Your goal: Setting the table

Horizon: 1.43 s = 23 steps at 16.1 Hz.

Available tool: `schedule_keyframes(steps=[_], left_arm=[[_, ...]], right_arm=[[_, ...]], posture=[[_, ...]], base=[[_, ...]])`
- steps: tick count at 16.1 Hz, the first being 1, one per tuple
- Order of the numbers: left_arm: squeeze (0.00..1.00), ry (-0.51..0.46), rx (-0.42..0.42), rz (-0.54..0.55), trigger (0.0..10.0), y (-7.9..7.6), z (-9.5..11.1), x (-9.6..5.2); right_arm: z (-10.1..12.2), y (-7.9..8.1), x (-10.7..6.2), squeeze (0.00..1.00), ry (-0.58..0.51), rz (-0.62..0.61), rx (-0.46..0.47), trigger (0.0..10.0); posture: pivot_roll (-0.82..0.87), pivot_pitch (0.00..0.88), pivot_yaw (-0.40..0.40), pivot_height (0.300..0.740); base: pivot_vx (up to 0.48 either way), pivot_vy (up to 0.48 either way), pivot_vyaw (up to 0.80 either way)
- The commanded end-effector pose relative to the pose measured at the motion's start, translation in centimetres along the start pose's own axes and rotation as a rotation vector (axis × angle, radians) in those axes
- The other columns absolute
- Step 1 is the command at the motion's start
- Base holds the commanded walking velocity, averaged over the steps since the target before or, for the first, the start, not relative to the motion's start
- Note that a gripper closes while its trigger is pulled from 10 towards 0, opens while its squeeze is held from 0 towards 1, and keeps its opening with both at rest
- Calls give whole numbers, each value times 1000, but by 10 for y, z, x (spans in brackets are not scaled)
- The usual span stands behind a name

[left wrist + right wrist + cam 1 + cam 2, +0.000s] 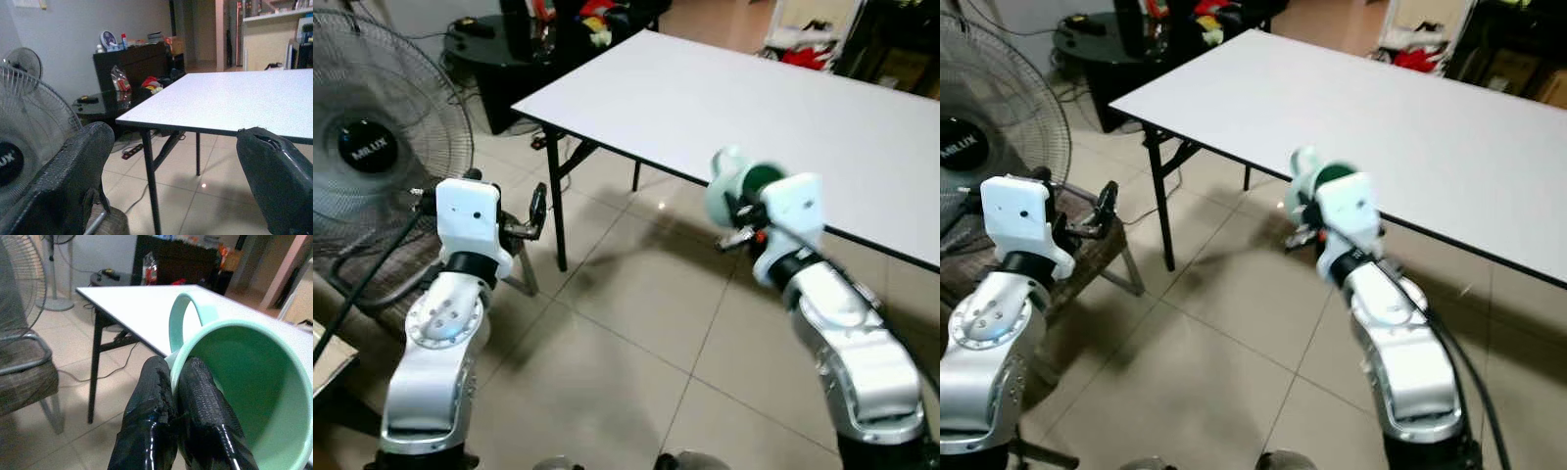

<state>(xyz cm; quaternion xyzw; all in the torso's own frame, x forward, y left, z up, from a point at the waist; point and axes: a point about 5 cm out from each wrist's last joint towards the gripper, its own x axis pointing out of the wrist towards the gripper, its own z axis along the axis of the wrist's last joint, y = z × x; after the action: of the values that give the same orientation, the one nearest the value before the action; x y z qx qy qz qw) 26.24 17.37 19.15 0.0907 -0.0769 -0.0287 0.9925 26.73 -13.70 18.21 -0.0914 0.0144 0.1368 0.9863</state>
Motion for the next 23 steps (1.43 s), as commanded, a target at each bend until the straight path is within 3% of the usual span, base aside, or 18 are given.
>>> schedule_keyframes(steps=[1, 4, 8, 12, 17, 19, 23], left_arm=[[0, 2, 3, -21, 10000, -3, 2, -2], [0, 39, -13, -22, 10000, -4, -6, -12], [0, 77, 26, -38, 10000, -5, -18, -19], [0, 66, -1, -11, 10000, -7, -16, -18], [0, 31, -17, 7, 10000, -9, -11, -7], [0, 34, -26, 2, 10000, -10, -12, -6], [0, 39, -32, -25, 10000, -16, -14, -3]], right_arm=[[-1, -2, -2, 0, -6, -23, -9, 10000], [-11, 1, -7, 0, 8, -18, 46, 10000], [-7, 12, -2, 0, -25, 77, -30, 10000], [-7, 6, 4, 0, -30, 39, -87, 10000], [0, 4, 9, 0, -64, 58, -45, 10000], [3, 5, 10, 0, -71, 66, -85, 10000], [4, 3, 8, 0, -74, 68, -77, 10000]], posture=[[25, 56, -14, 740], [25, 53, -3, 740], [4, 48, -7, 740], [-1, 45, -39, 740], [-23, 44, -39, 740], [-41, 53, -16, 740], [-47, 65, -7, 740]], base=[[345, 0, 0], [363, 0, 0], [386, 0, 0], [395, 0, 0], [396, 0, 0], [384, 0, 0], [374, 0, 0]])
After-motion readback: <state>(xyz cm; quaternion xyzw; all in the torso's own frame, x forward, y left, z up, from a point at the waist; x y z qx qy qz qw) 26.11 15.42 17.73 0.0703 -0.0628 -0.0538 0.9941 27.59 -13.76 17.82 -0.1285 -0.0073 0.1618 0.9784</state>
